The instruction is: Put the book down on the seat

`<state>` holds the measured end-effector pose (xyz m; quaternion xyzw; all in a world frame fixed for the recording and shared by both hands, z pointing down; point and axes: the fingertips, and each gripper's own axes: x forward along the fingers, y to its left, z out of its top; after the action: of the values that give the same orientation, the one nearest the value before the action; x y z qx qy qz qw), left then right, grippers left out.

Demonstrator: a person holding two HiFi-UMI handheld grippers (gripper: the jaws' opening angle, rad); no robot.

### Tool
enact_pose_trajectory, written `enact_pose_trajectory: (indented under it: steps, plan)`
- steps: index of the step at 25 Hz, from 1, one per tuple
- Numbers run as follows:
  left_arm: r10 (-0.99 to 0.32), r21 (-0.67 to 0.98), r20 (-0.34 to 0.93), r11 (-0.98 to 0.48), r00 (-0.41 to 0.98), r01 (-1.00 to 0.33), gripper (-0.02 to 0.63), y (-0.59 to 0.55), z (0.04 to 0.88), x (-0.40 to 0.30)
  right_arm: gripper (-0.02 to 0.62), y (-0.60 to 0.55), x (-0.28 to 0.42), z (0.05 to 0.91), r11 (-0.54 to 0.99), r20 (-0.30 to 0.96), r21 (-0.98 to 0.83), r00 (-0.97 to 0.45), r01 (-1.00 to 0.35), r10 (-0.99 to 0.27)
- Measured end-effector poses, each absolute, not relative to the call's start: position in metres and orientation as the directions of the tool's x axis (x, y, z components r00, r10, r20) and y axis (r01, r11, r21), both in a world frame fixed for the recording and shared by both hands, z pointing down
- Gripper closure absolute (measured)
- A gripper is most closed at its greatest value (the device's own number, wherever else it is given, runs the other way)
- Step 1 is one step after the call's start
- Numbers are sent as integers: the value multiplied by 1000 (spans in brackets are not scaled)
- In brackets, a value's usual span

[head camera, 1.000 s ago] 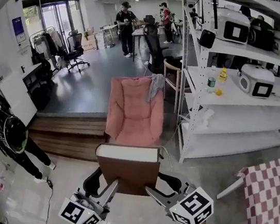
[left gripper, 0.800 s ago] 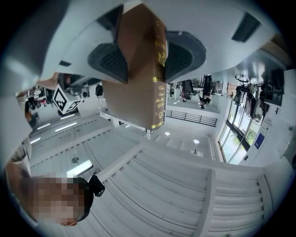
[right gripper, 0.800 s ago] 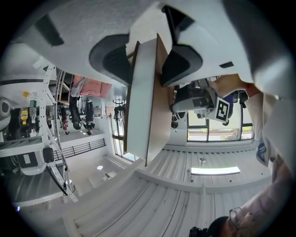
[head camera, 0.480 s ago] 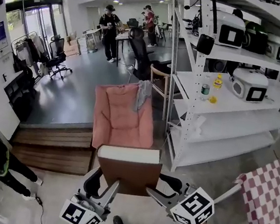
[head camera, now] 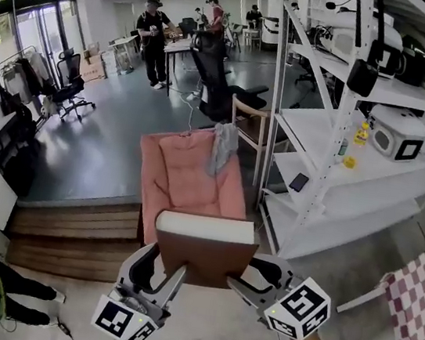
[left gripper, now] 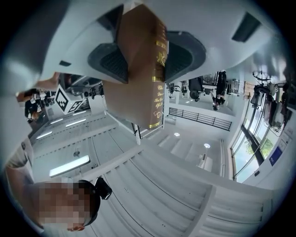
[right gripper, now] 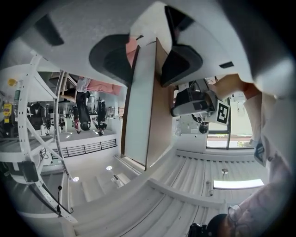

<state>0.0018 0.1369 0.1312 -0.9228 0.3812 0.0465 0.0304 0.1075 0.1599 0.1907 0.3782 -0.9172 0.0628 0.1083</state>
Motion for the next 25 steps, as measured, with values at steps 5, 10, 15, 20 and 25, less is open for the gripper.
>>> enact_pose_trajectory:
  steps: [5,10,15,20,25]
  plan:
    - [-686,-16,-106,-722,720,-691,362,77,134,-18,400,102,87,195,690,257,-39,-675,-722,-692]
    - [-683,-15,-118,-724,721,-689,367,31,131,-40,405,52,64,200,700,276,-28,-679,-714,-681]
    - [-689,-24,-163,-713,706,-701,385,-10,120,-70,445,7,32,201,711,261,-37,-693,-702,-672]
    - [-717,12,-188,-685,671,-729,385,-55,125,-85,446,-41,19,208,727,256,-53,-713,-684,-652]
    - [-768,72,-172,-634,617,-770,385,-111,158,-93,446,-101,14,235,775,272,-49,-755,-630,-597]
